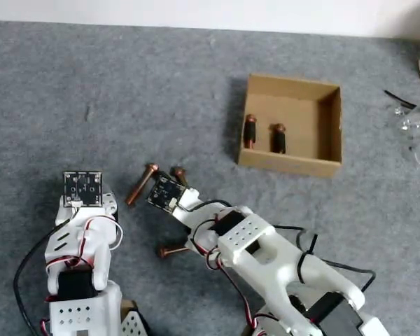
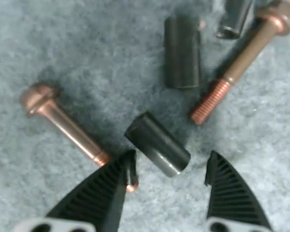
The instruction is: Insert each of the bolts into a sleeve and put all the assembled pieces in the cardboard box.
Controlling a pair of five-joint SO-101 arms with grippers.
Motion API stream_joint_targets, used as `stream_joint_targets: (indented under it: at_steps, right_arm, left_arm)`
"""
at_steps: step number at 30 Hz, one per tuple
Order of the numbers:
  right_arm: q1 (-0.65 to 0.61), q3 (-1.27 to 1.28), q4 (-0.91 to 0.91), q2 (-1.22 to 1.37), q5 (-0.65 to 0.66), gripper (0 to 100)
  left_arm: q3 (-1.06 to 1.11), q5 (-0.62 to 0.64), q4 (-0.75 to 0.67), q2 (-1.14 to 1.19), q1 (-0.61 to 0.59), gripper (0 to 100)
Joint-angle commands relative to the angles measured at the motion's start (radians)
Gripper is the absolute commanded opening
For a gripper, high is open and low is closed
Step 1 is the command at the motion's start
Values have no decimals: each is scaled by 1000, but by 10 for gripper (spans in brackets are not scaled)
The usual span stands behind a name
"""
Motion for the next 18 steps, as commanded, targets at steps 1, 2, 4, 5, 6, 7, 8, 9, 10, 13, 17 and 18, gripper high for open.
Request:
stream_joint_targets:
  at_steps: [1, 2, 4, 5, 6, 7, 8, 9, 10, 13, 17, 18]
  right_arm:
    - [-16, -10, -5, -2, 11, 210]
    - [-16, -10, -5, -2, 11, 210]
    - [-16, -10, -5, -2, 11, 210]
    - [-16, -10, -5, -2, 11, 210]
    - [-15, -10, -5, -2, 11, 210]
    - [-15, -10, -5, -1, 11, 210]
    - [-15, -10, -5, -1, 11, 210]
    - [-15, -10, -5, -1, 11, 210]
    - [-15, -10, -5, -1, 11, 210]
    - [-4, -10, -5, -1, 11, 209]
    - [13, -13, -5, -1, 11, 170]
    - [13, -15, -5, -1, 11, 135]
  left_arm:
    - [-21, -5, -20, -8, -5, 11]
    - [-21, -5, -20, -8, -5, 11]
    - [-21, -5, -20, -8, -5, 11]
    - [-21, -5, -20, -8, -5, 11]
    - [-21, -5, -20, -8, -5, 11]
    - [-21, -5, -20, -8, -5, 11]
    - [-21, -5, -20, -8, -5, 11]
    - [-21, -5, -20, -8, -5, 11]
    - [-21, -5, -20, -8, -7, 11]
    - [-19, -5, -20, -8, -7, 11]
    - [-19, -5, -20, -8, -7, 11]
    - [-19, -5, -20, -8, -7, 11]
